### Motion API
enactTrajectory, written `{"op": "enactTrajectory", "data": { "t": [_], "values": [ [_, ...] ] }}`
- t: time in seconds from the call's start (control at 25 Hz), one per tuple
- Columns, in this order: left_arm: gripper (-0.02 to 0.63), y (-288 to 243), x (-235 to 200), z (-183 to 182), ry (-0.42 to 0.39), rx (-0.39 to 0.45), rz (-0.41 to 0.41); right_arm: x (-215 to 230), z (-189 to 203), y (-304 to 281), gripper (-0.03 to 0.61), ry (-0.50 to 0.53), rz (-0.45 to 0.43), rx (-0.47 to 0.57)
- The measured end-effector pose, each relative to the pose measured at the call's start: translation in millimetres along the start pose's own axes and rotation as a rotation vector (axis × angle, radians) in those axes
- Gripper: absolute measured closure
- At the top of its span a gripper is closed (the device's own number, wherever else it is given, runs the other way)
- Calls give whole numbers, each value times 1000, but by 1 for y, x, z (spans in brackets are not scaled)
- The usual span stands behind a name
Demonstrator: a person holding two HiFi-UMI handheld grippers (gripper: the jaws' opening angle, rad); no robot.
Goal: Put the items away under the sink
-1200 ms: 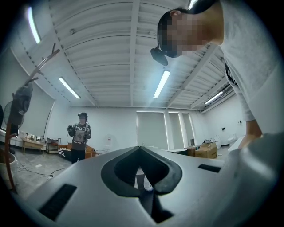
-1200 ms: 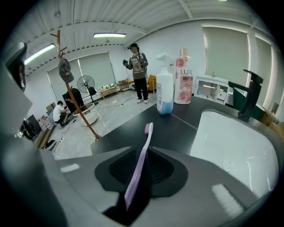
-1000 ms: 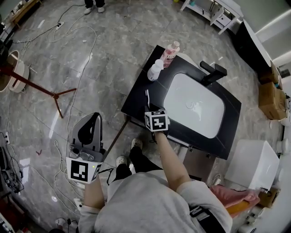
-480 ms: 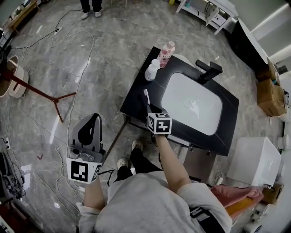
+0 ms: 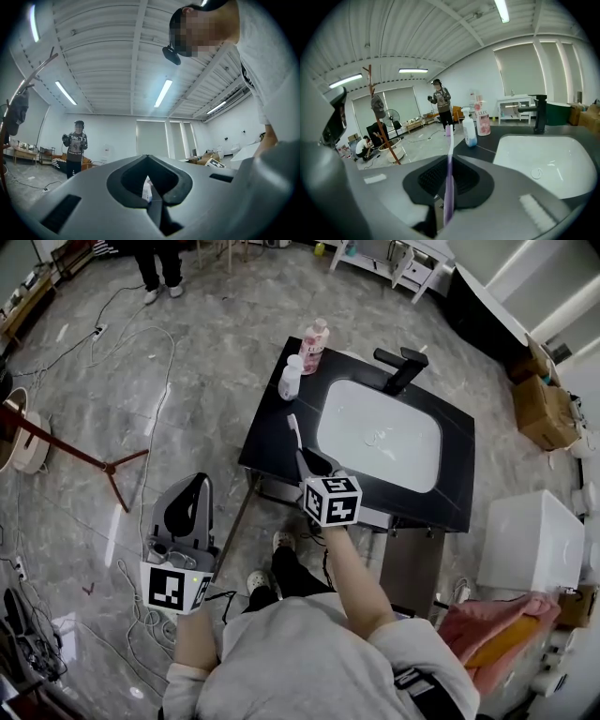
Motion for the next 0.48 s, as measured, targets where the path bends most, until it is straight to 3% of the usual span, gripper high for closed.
{"op": "enactTrajectory", "data": {
  "t": [0.48],
  "values": [
    [607, 27, 40, -10, 28, 33, 142, -25, -4, 98, 534, 3, 28, 230]
  ]
}}
Point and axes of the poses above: the fingertips, and each gripper's own axes: y backward along the fingers, x to its right, z out of its underside, the point moved 5 cm from there along y, backward along the fingers, and after that the axes turned 2 degrees about x, right-handed, at the moved point
